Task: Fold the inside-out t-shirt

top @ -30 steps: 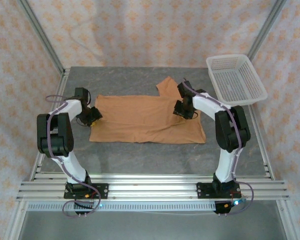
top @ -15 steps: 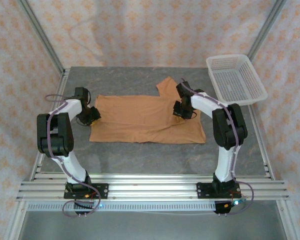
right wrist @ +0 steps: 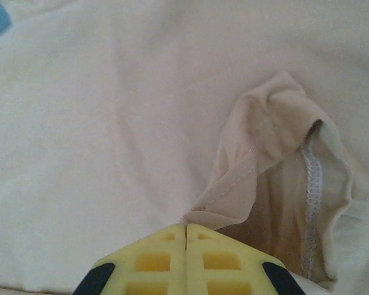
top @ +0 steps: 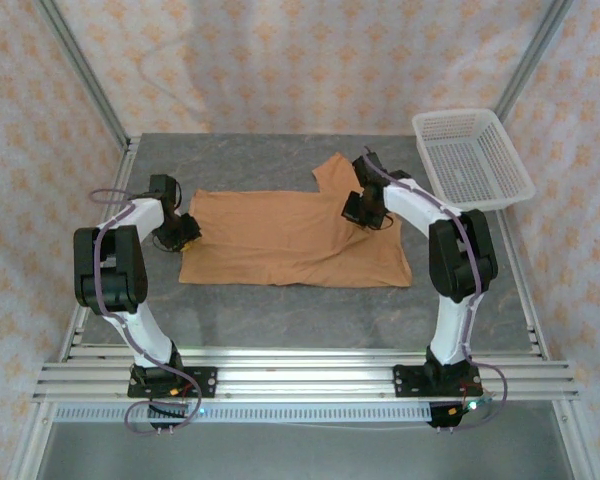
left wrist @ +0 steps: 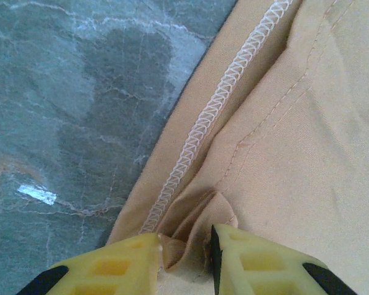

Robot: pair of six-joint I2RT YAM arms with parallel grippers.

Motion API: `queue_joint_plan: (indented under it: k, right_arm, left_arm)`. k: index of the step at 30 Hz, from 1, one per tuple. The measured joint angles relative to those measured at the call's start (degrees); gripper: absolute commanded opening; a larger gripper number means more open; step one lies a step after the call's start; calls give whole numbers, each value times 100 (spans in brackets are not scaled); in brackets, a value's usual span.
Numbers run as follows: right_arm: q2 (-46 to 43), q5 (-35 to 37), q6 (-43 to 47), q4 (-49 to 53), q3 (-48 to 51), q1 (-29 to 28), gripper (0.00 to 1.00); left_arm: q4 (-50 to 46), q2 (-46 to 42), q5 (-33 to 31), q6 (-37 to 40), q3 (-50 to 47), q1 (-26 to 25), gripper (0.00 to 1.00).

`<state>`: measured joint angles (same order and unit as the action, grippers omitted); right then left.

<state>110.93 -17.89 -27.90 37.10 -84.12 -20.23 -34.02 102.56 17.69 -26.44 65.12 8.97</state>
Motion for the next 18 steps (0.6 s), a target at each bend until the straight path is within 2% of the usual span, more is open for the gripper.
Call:
queue_joint_plan:
  k: [9,16,18]
  right_arm:
    - [352,-90,-76,68,-726,-37,2]
    - [1110,-310,-175,188,-1475,-63,24]
    - [1303,-389,-184,299,-1733,-66,37]
  left_arm:
    - [-9,-4,0,0,0,0,29]
    - [-11,-39,-2,0,0,0,30]
    - [-22,-120,-4,0,-2,0,29]
